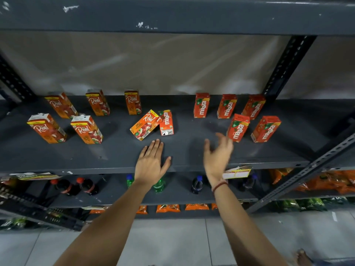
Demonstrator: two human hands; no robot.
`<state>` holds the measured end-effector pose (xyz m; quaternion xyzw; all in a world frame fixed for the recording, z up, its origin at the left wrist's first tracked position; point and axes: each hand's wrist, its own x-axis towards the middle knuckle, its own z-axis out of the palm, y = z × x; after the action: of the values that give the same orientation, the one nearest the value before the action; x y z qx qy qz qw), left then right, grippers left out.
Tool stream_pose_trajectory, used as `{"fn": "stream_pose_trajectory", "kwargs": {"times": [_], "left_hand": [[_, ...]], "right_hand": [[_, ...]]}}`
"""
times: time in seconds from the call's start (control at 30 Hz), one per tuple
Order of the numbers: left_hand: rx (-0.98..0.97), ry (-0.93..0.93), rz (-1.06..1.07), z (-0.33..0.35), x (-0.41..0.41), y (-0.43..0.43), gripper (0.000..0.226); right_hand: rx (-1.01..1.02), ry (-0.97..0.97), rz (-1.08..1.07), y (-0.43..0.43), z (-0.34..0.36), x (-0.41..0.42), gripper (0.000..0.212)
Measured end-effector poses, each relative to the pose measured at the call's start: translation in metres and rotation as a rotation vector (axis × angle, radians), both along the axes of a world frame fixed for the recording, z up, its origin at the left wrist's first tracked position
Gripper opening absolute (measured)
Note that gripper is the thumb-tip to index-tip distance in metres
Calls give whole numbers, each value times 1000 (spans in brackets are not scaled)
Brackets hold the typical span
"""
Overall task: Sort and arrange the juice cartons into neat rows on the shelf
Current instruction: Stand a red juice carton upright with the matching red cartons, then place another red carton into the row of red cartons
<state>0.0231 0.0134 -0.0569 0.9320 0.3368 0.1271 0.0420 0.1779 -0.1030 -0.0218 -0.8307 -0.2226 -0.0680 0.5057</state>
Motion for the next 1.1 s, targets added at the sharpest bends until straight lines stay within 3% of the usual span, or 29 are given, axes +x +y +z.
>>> {"fn": "stream_pose_trajectory", "kwargs": {"times": [0.1,0.17,0.4,0.53,0.67,0.87,1.0,1.1], "left_hand": [[1,-11,6,-2,0,1,68],[1,-18,6,-3,0,1,67],[-7,-54,-4,-4,0,2,63],[-37,-54,-14,-5,0,3,62],[-43,-47,-16,-5,1,3,62],[-13,-46,-11,-4,1,3,62],[0,-50,-10,-4,1,2,62],[1,-49,-9,-4,1,2,65]], "right_hand": [[-111,134,329,45,13,-23,41],[-164,235,424,76,23,-29,40],[-502,400,389,149,24,-24,49],[-571,468,384,163,26,-14,60],[-436,678,431,160,31,-6,81],[-91,1017,476,145,24,6,69],[-32,895,303,126,9,3,51],[53,812,308,106,5,-2,30]]}}
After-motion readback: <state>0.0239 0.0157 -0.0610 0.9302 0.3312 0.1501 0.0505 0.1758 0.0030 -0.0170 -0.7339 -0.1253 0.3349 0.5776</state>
